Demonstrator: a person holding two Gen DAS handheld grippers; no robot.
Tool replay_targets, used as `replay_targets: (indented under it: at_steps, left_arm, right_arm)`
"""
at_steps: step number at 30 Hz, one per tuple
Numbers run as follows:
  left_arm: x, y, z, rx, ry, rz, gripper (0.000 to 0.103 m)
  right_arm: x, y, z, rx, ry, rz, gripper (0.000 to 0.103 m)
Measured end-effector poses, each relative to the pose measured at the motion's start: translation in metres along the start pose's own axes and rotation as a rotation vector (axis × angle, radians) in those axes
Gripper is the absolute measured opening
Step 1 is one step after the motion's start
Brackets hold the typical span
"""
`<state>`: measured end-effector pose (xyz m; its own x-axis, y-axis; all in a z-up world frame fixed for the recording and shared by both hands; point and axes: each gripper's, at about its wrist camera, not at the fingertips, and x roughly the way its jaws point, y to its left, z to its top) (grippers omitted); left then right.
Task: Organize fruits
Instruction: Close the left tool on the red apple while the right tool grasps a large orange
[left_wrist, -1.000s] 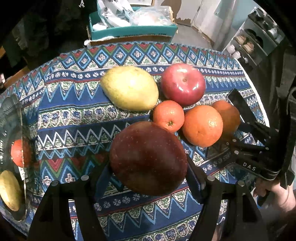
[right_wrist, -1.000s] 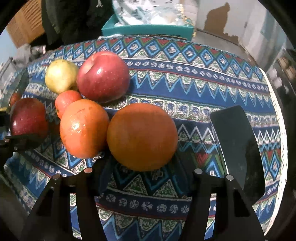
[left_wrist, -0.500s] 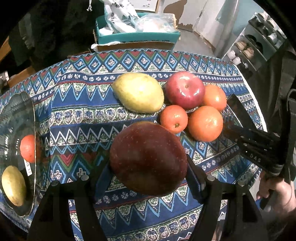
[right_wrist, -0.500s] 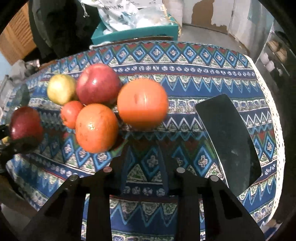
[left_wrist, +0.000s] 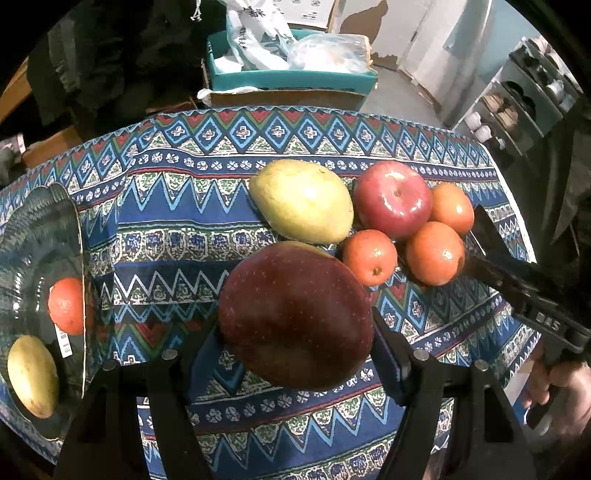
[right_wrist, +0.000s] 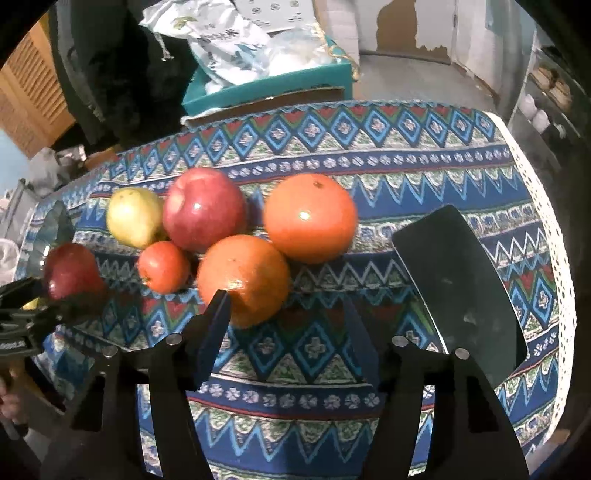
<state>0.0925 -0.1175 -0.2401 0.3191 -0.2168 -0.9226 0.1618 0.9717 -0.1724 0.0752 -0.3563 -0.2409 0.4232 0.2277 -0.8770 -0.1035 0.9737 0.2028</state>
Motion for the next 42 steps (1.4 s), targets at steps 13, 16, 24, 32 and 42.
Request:
replay_targets:
  at_steps: [13, 16, 24, 32, 42]
  left_arm:
    - [-0.002, 0.01, -0.001, -0.005, -0.003, 0.004, 0.075]
    - [-0.003, 0.014, -0.003, -0.009, -0.004, 0.006, 0.074]
    - [-0.008, 0.019, -0.003, -0.013, -0.012, 0.005, 0.075]
    - [-0.024, 0.018, -0.003, -0.01, -0.044, -0.002, 0.075]
    - [-0.05, 0.017, -0.007, 0.011, -0.102, 0.004, 0.075]
  right_arm:
    - [0.041, 0.029, 0.011, -0.059, 0.06, -0.004, 0.073]
    - [0.055, 0.028, 0.011, -0.038, 0.092, -0.012, 0.072]
    - [0.064, 0.036, 0.009, -0.071, 0.08, -0.058, 0.066]
    - [0.045, 0.046, -0.001, -0.094, 0.031, -0.094, 0.065]
    - [-0.007, 0.06, 0.007, -0.106, -0.094, -0.095, 0.065]
